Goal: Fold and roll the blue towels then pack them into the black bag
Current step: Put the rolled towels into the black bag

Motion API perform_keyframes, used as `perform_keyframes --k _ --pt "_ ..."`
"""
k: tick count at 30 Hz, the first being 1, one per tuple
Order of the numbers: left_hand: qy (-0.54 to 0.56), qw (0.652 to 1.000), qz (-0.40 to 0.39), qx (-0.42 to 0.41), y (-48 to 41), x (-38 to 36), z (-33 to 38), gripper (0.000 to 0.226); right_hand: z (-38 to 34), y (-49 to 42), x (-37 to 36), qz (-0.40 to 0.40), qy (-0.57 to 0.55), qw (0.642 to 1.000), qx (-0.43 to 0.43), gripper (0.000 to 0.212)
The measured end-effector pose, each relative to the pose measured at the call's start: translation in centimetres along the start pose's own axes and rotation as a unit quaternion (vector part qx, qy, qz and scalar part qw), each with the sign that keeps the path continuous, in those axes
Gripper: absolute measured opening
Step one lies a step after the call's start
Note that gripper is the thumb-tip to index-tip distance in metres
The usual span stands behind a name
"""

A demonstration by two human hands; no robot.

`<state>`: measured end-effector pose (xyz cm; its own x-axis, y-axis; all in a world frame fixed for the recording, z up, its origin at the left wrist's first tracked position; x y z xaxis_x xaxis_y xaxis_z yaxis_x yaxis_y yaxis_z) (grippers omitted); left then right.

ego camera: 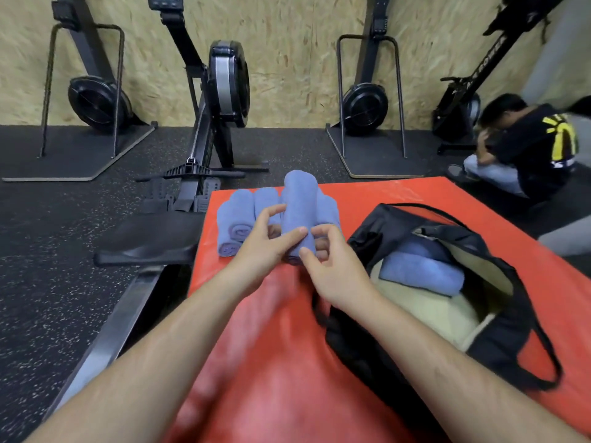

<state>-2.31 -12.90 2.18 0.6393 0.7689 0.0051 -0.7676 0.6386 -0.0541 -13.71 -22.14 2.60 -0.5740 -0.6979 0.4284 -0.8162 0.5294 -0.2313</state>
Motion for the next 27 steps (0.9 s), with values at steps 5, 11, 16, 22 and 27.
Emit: perform_keyframes --k 5,11,16,22,27 --pt "-0.108 0.988 -0.088 -0.063 2.5 -4.1 0.2 0.056 0.2 3.4 7.6 0.055 0.287 0.953 0.080 0.014" --pt "-0.222 0.938 -0.216 -0.152 5.4 -8.9 0.3 0.059 1.0 5.8 12.9 -0.044 0.487 0.860 0.149 0.065" --pt "-0.360 0.874 -0.256 -0.201 6.1 -12.6 -0.2 0.062 3.6 7.2 16.3 -0.093 0.507 0.855 0.062 0.035" --pt "-0.499 0.793 -0.264 -0.229 3.2 -19.1 -0.4 0.056 8.3 6.5 18.7 -0.105 0.536 0.837 -0.034 0.044" --pt "-0.572 0.745 -0.304 -0.157 1.5 -21.8 -3.6 0.045 12.2 5.7 18.2 -0.141 0.548 0.821 -0.071 0.042"
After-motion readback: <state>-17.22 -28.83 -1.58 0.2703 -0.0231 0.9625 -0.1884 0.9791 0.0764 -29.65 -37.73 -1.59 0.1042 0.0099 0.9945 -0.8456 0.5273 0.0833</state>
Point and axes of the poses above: each hand's wrist, its own y-axis away from the middle knuckle, its own x-axis out of the back of the hand, z = x × y, the point moved 4 cm from there along -y, towards the middle knuckle, and after that the axes turned 1 degree about y, right-handed, at the moved point
